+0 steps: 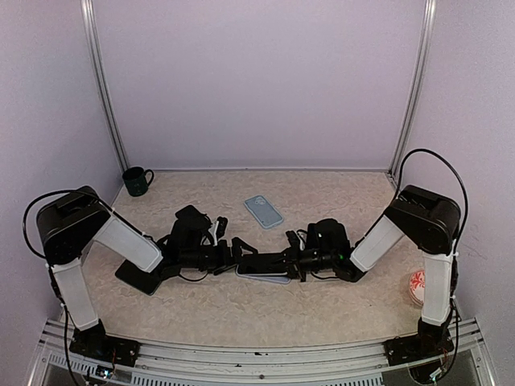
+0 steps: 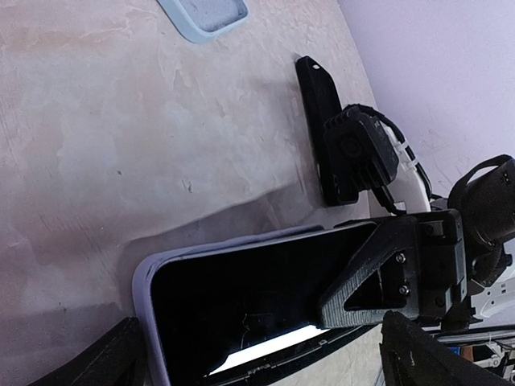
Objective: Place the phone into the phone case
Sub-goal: Install the phone into the phone case.
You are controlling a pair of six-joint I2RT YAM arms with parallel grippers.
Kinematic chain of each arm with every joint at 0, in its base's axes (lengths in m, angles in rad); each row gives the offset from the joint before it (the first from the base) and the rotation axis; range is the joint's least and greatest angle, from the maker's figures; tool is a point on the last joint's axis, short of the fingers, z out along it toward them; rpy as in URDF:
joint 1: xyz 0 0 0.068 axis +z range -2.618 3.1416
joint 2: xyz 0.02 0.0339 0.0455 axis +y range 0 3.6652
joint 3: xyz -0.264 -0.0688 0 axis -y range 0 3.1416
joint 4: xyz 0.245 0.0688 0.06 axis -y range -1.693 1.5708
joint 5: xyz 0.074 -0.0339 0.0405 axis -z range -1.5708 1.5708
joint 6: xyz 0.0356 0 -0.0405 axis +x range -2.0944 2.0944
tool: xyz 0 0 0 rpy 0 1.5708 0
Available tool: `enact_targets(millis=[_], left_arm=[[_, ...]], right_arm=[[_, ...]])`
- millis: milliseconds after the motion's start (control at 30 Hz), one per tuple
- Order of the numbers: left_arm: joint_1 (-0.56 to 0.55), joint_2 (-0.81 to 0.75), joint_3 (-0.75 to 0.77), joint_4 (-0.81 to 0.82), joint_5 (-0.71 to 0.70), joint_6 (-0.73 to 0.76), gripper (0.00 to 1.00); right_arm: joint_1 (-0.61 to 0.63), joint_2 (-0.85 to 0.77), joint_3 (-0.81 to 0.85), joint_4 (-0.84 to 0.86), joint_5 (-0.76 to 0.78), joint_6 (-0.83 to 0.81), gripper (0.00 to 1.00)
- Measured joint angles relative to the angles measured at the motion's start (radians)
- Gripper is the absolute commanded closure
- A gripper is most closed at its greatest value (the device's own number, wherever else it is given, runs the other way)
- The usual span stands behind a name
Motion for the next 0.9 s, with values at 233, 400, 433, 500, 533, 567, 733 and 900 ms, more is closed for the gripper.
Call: enact_targets(millis=[233, 400, 433, 500, 533, 567, 733, 900], left_arm=[[0.005, 0.019, 0.027, -0.011, 0.002, 0.011, 0.01], [0.004, 0.021, 0.030, -0.010, -0.001, 0.011, 0.01], [0.004, 0.021, 0.030, -0.011, -0.002, 0.011, 0.01], [0.003, 0.021, 0.030, -0.010, -0.003, 0.011, 0.01], [0.003, 0.021, 0.030, -0.010, -0.003, 0.011, 0.01], [0.003, 0.021, 0.030, -0.010, -0.003, 0.011, 0.01], [0.002, 0.021, 0.030, -0.010, -0.010, 0.010, 0.01], [0.005, 0.011, 0.022, -0.014, 0.002, 0.011, 0.01]], right_arm=[[-0.003, 0.012, 0.008, 0.005, -0.015, -0.011, 1.00], [-0.007, 0.022, 0.008, 0.023, -0.025, -0.013, 1.00], [-0.007, 0.023, 0.008, 0.025, -0.026, -0.012, 1.00], [-0.008, 0.029, 0.008, 0.036, -0.029, -0.009, 1.00], [-0.009, 0.032, 0.008, 0.044, -0.031, -0.005, 1.00], [-0.010, 0.035, 0.007, 0.051, -0.032, -0.001, 1.00], [-0.010, 0.061, -0.010, 0.128, -0.032, 0.032, 1.00], [-0.006, 0.071, -0.029, 0.179, -0.026, 0.048, 1.00]])
